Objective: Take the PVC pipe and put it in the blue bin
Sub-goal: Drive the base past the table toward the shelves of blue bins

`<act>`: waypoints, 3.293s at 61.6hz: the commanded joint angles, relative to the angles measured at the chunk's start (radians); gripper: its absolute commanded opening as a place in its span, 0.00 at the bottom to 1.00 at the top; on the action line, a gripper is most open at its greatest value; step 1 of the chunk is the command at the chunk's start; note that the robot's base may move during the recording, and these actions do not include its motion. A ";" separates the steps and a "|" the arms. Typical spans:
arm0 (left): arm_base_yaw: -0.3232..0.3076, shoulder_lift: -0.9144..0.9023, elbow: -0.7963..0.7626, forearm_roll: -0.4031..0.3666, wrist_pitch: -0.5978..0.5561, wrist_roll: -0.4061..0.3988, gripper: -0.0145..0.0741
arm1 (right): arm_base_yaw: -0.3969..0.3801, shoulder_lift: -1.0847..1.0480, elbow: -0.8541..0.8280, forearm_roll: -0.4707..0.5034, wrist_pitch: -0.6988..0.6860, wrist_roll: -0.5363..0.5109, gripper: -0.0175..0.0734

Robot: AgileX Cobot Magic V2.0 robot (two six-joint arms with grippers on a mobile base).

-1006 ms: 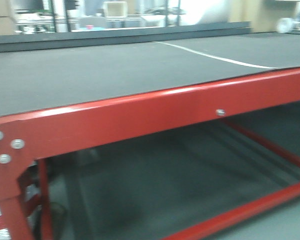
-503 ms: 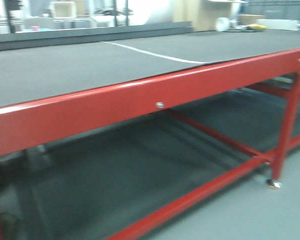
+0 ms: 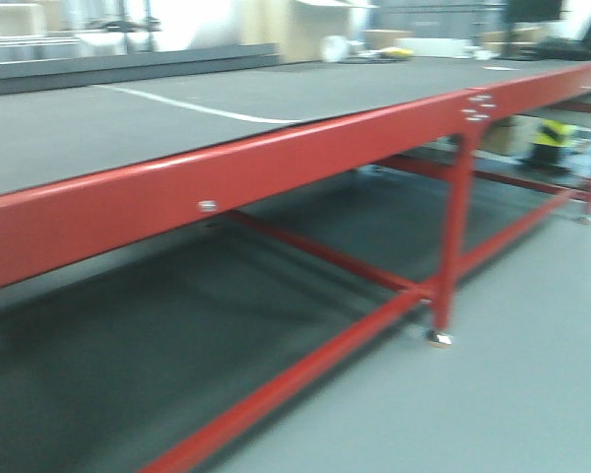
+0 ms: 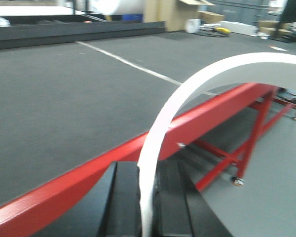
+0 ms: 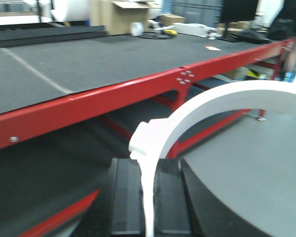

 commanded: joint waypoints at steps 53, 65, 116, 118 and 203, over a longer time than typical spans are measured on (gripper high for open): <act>0.003 -0.002 -0.001 -0.004 -0.023 -0.002 0.04 | -0.001 -0.003 0.000 -0.001 -0.028 0.001 0.01; 0.003 -0.002 -0.001 -0.004 -0.023 -0.002 0.04 | -0.001 -0.003 0.000 -0.001 -0.028 0.001 0.01; 0.003 -0.002 -0.001 -0.004 -0.023 -0.002 0.04 | -0.001 -0.003 0.000 -0.001 -0.028 0.001 0.01; 0.003 -0.002 -0.001 -0.004 -0.023 -0.002 0.04 | -0.001 -0.003 0.000 -0.001 -0.028 0.001 0.01; 0.003 -0.002 -0.001 -0.004 -0.030 -0.002 0.04 | -0.001 -0.003 0.000 -0.001 -0.028 0.001 0.01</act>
